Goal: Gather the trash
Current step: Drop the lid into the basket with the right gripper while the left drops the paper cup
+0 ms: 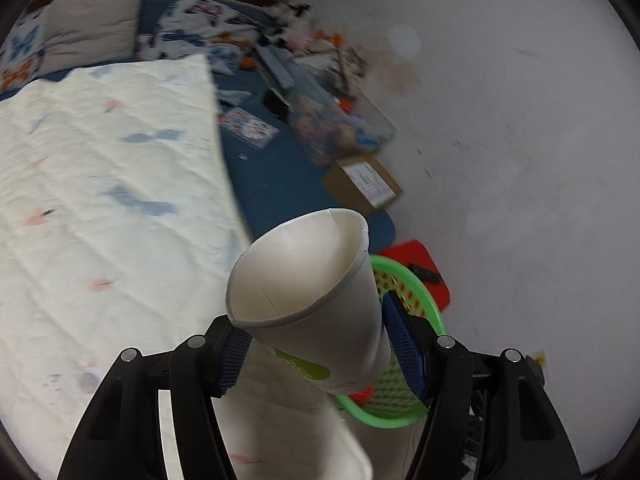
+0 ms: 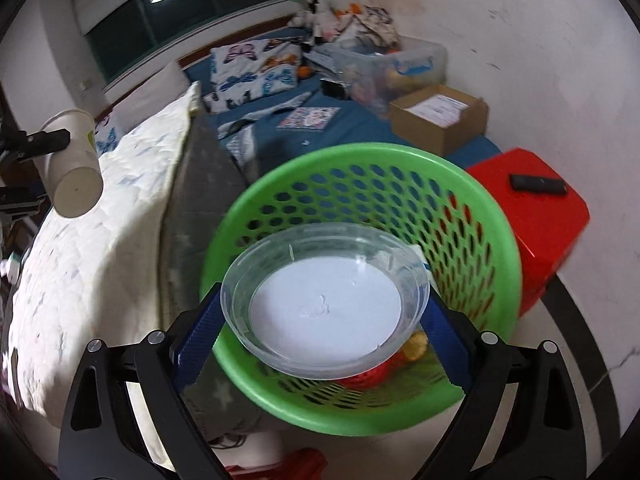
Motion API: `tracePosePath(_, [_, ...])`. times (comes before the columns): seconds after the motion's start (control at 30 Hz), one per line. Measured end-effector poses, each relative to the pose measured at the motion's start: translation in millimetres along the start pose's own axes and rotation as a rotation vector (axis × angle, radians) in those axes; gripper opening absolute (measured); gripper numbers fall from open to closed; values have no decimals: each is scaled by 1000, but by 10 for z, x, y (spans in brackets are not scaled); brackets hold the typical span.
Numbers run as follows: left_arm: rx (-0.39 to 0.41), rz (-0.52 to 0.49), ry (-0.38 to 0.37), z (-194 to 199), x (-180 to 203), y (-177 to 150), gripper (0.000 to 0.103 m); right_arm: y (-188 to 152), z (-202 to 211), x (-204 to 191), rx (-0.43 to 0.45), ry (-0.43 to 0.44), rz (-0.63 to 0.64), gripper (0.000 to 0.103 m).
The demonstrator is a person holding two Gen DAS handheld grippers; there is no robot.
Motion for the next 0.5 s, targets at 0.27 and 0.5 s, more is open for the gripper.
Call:
tracePosePath(0.27, [-103, -109, -38, -456, 483, -209, 62, -56, 122, 237, 12, -20, -58, 94])
tracePosePath(0.5, [-170, -191, -30, -758, 710, -431, 63, -113, 316, 306, 31, -20, -85, 94])
Point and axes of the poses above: each gripper's, at about its wrist camera, not at the fingertips, and z roughly against the way its jaws point, x to its right, y to its top, the point moved 3 cm from there along -z, roughly the way its jaws point, and after that the axes turned 11 degrees about x, right-handed, at the moved point
